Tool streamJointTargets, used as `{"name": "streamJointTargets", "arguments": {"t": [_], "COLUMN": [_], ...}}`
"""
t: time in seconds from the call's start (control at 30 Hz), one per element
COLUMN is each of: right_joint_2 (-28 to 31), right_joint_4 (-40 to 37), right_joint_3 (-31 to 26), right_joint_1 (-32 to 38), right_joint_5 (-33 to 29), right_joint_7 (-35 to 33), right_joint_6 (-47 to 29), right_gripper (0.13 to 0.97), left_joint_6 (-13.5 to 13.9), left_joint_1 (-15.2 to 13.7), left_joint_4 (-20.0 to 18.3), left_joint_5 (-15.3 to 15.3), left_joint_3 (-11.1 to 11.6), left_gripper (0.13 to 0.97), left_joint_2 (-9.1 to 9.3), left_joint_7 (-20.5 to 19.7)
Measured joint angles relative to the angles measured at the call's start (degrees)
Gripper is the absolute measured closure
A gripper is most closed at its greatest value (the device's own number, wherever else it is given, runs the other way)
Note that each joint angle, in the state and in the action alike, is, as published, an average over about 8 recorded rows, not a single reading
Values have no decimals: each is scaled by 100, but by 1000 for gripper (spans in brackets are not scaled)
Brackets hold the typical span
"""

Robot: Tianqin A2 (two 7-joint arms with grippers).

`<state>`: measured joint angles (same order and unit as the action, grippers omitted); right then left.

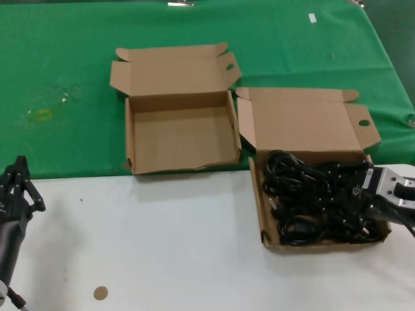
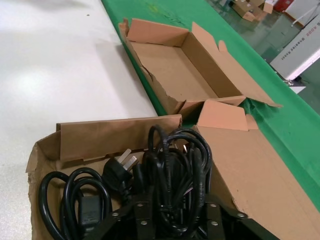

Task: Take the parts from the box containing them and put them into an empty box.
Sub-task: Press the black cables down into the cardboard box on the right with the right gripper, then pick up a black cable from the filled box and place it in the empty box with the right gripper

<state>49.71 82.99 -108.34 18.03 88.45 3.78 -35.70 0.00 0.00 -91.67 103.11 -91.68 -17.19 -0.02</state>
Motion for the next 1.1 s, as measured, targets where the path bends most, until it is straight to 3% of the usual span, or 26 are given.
{"name": "streamJointTargets", "arguments": {"t": [0.4,1.1], "right_joint_2": [-32,142], "right_joint_4": [24,573], "right_joint_3": [62,250], "right_joint_1": [3,288], "right_joint_5": [-90,-338], "right_joint_7": [-79,344], "right_joint_6": [-111,-288], "right_gripper": [865,900], "left_joint_6": [0,0], "left_joint_1": [0,0], "left_joint_4": [0,0], "left_joint_5": [0,0], "left_joint_3": [0,0], "left_gripper": [953,953], "left_joint_2": [0,0], "left_joint_7": [0,0]}}
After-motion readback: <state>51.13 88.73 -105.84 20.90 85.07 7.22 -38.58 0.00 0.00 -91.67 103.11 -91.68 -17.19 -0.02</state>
